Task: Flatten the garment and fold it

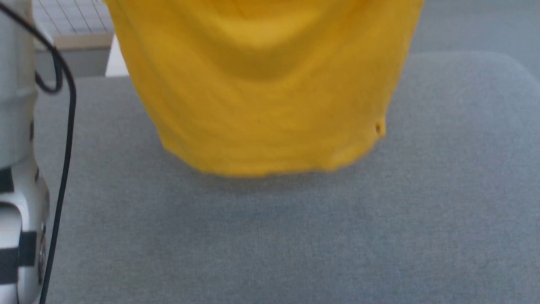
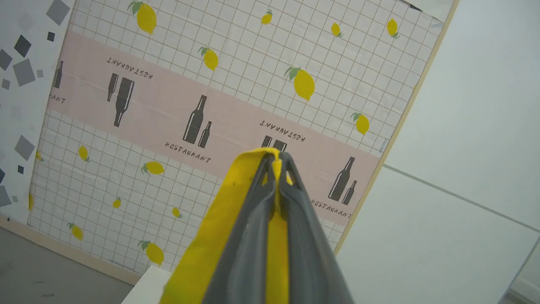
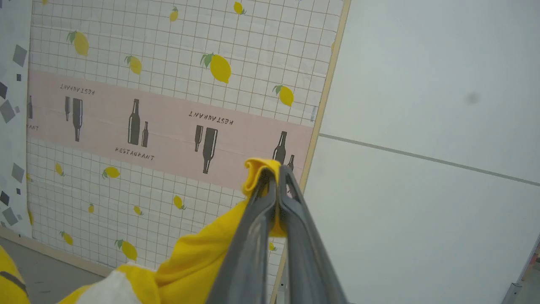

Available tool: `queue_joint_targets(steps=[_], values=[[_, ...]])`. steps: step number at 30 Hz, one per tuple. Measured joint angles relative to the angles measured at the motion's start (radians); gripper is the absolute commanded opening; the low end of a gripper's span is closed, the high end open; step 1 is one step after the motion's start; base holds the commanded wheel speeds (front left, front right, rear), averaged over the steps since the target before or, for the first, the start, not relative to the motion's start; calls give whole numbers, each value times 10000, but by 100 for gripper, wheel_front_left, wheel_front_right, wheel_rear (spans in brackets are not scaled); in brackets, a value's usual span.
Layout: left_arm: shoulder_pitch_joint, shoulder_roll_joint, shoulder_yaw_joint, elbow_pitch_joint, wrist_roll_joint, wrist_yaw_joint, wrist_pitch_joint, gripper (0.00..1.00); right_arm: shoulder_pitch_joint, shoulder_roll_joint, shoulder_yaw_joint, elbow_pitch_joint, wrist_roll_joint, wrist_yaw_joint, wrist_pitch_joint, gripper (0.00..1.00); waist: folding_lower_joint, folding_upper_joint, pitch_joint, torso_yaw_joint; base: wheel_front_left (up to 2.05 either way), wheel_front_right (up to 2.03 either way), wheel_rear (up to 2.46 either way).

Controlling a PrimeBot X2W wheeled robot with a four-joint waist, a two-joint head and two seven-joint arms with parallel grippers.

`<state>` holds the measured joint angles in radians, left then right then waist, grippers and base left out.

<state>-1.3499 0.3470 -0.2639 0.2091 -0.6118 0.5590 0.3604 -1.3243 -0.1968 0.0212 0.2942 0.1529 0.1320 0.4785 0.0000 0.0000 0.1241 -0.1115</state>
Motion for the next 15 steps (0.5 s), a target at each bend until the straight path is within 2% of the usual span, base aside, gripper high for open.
queue_joint_targets(steps=[6, 13, 15], values=[[-1540, -775, 36, 558, 305, 21, -1473, 0, -1717, -98, 58, 1279, -573, 0, -1143, 0, 0, 0, 1402, 28, 0, 0, 0], [-2233, -1227, 464, 830, 276, -485, -3402, 0, -3256, -332, -105, 2282, -1093, 0, -2389, 0, 1, 0, 3045, 200, 0, 0, 0], [-2239, -1306, 610, 878, 169, -769, -3937, 0, -3494, -529, -107, 2485, -1273, 0, -2763, 0, 1, 0, 3517, 273, 0, 0, 0]])
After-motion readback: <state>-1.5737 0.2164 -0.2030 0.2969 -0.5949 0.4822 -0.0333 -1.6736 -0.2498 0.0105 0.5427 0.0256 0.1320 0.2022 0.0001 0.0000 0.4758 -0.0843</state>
